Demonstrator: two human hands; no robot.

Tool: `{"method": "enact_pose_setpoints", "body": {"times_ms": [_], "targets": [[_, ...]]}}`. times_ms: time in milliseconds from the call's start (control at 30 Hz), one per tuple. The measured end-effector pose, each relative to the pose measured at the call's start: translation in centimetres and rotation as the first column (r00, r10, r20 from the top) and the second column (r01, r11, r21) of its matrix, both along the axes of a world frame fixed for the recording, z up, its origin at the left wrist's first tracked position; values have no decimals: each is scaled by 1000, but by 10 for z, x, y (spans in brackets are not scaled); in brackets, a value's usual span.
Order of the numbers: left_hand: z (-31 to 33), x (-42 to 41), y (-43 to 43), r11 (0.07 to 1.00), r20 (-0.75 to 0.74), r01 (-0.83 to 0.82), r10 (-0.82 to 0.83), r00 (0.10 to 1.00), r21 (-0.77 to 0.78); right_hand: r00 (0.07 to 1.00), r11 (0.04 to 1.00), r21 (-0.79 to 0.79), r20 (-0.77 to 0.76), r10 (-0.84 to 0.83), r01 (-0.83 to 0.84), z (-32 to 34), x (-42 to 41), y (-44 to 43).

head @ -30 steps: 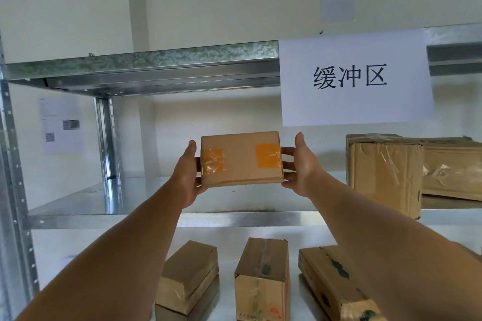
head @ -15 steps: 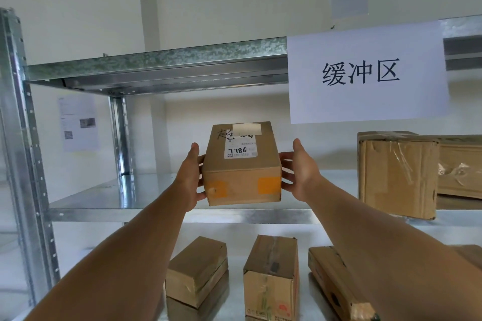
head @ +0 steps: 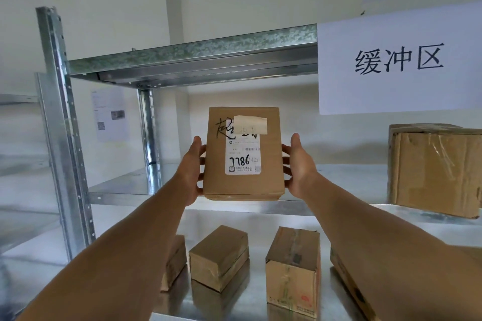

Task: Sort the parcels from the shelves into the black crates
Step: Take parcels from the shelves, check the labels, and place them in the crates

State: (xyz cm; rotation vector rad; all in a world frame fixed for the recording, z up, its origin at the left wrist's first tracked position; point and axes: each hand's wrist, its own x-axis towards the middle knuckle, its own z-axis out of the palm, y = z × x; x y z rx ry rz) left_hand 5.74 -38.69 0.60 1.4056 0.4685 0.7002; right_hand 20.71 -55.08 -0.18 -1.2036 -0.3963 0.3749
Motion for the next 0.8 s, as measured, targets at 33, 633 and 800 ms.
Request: {"method": "enact_pose_setpoints", "body": {"times_ms": [33, 633, 800], "targets": [[0, -5, 2, 1000, -6, -4, 4, 1000, 1, 1000, 1000, -8, 9, 2, -2, 0, -3, 6], [-34, -248, 140, 966, -141, -259, 257, 956, 8, 953, 940, -168, 11, 302, -296, -27, -225, 194], [-63, -342, 189, 910, -153, -414, 406, 901, -22, 908, 892, -179, -20, 418, -415, -63, -306, 273]]}}
